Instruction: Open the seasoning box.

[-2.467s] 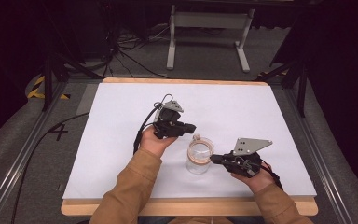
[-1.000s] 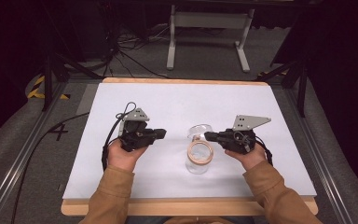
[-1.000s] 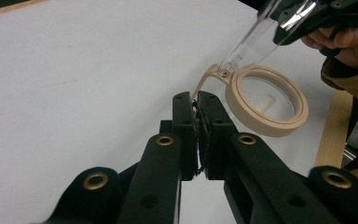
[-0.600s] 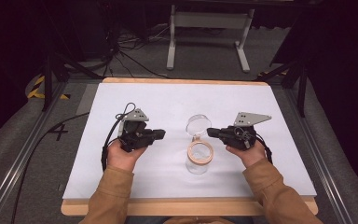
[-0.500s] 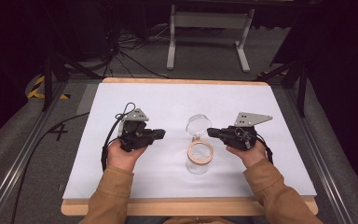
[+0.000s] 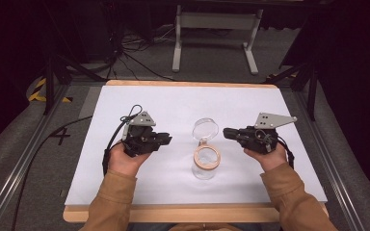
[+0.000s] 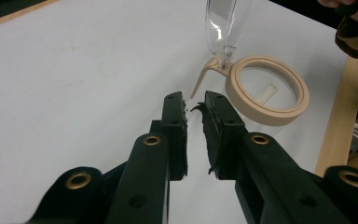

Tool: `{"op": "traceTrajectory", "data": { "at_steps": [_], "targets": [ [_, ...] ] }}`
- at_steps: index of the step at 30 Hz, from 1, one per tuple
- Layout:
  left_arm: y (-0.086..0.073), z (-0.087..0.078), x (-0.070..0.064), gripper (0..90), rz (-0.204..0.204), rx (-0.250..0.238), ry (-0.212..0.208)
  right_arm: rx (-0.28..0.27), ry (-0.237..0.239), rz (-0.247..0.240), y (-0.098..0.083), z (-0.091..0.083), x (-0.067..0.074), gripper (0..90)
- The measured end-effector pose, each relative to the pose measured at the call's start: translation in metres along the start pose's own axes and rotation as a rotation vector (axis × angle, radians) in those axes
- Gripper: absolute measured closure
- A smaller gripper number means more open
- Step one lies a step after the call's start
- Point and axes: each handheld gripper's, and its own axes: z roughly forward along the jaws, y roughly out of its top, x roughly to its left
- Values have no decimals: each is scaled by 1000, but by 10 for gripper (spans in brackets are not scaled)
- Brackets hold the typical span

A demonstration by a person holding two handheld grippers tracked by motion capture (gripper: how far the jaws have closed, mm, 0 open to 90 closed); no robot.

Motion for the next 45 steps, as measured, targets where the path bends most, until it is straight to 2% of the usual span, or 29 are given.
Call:
{"op": "traceTrajectory", "data": {
  "at_steps": [5, 11, 13, 15, 16, 20, 26, 28, 36, 38, 39, 45],
  "targets": [
    [-2, -7, 6, 775, -16, 4, 27, -8, -28, 15, 0, -13, -9, 845],
    [-8, -15, 16, 768, -40, 3, 60, 24, -96, 49, -7, -26, -28, 823],
    [-9, -15, 18, 766, -46, 1, 68, 31, -105, 53, -8, -28, -30, 817],
    [-11, -17, 22, 763, -53, 6, 72, 45, -131, 66, -12, -32, -36, 809],
    [-12, -17, 26, 760, -60, 6, 82, 60, -159, 70, -15, -35, -42, 803],
    [-17, -16, 33, 754, -77, 21, 98, 81, -191, 87, -21, -39, -50, 792],
    [-28, -7, 45, 743, -121, 65, 135, 129, -223, 118, -36, -37, -64, 787],
    [-31, -5, 49, 740, -118, 81, 145, 139, -227, 125, -40, -37, -67, 782],
    [-40, 2, 59, 734, -156, 113, 155, 183, -245, 174, -60, -32, -83, 776],
    [-43, 4, 62, 732, -149, 128, 157, 195, -250, 180, -64, -31, -86, 775],
    [-44, 5, 62, 731, -165, 128, 161, 201, -254, 186, -67, -30, -88, 774],
    [-46, 11, 65, 722, -166, 168, 164, 236, -264, 227, -81, -27, -97, 767]
  ]
}}
